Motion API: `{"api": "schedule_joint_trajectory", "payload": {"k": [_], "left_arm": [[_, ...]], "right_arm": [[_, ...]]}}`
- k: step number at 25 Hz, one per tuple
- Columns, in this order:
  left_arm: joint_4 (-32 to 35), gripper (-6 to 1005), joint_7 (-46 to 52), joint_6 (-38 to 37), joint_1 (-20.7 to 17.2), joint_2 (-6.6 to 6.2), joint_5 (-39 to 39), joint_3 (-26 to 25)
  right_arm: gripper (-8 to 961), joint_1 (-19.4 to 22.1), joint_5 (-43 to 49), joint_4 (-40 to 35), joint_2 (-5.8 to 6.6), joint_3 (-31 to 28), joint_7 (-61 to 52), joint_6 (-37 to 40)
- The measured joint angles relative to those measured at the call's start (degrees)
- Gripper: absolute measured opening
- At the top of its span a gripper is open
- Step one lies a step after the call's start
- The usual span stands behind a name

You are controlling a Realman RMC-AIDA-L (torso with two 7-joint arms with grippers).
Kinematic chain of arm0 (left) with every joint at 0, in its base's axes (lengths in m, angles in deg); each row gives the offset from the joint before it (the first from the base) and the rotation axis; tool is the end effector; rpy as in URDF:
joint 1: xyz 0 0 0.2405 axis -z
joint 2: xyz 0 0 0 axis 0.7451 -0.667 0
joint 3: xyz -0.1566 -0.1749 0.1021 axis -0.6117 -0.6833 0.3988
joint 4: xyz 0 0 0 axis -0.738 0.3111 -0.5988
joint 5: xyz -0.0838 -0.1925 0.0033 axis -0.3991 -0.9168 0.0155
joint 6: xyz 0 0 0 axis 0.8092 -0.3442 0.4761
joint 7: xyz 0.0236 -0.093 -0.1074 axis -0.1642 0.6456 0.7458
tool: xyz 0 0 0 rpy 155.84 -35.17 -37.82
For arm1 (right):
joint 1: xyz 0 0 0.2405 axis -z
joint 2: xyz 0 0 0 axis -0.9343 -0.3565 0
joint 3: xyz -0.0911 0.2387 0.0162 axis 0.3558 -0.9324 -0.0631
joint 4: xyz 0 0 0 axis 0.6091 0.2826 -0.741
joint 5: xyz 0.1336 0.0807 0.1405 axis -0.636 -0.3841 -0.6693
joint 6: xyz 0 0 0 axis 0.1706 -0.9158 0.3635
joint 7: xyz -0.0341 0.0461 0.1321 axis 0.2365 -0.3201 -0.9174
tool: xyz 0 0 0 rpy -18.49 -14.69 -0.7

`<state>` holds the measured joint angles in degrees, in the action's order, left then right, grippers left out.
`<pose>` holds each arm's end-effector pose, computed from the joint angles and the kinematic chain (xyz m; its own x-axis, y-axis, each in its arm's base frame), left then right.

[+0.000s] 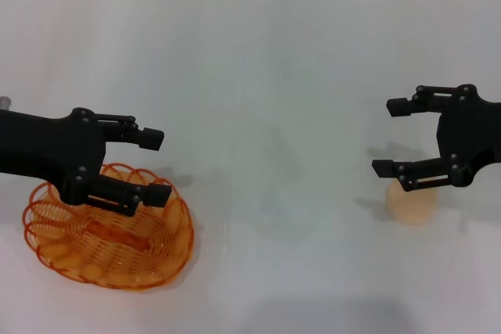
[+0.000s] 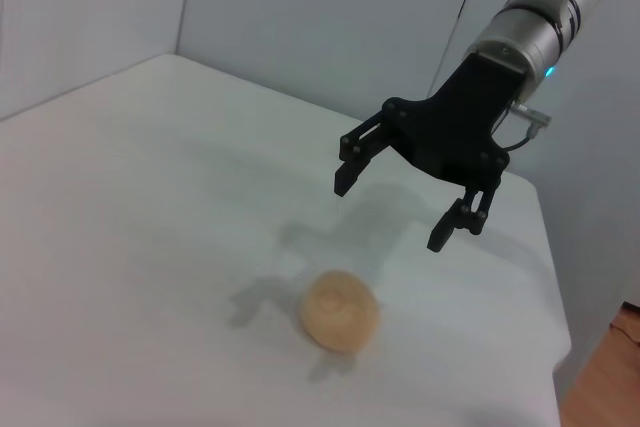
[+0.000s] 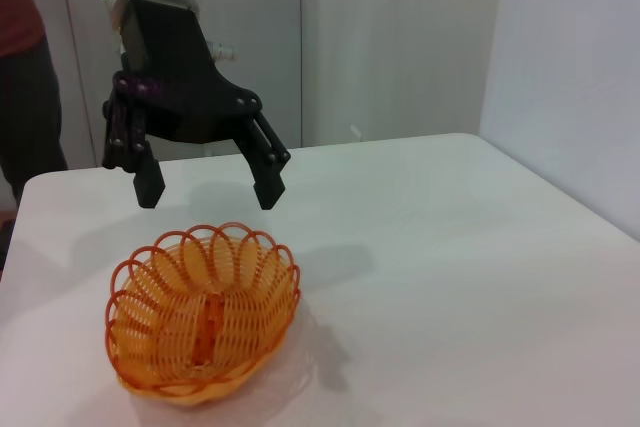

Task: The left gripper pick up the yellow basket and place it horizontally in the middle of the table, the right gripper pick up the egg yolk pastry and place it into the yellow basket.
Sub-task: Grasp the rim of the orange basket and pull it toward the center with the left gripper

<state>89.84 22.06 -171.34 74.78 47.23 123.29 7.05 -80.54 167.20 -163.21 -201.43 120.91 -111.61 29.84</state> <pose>-0.2328 0.2975 0.0724 0.8900 0.3457 0.2973 0.3436 -0.9371 0.0609 0.1992 0.2967 0.0452 0.9541 -0.0809 -0.2883 -0.1658 -0.9446 -0.2834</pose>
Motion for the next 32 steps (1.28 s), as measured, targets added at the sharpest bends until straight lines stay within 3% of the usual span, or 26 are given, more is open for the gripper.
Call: {"api": "schedule_joint_trajectory", "payload": {"k": [18,24,30,32], "left_arm": [[0.0,888,0.2,0.1,0.2,0.01,-0.2,-0.1],[1.1,888,5.4,-0.1,1.2,-1.71,1.7,0.1],[6.8,888,13.1,-0.8,2.4,-2.52,9.2,0.3],[9.0,888,17.5,-1.7,3.6,-3.77,13.2,0.5]], "right_arm": [[857,-0.5,0.0,0.5,0.00,0.1,0.0,0.0],[857,-0.5,0.0,0.5,-0.09,0.3,0.0,0.0],[856,-0.6,-0.3,0.5,-0.09,0.4,0.0,-0.1],[856,-0.7,-0.5,0.5,-0.09,0.5,0.0,-0.1]]}}
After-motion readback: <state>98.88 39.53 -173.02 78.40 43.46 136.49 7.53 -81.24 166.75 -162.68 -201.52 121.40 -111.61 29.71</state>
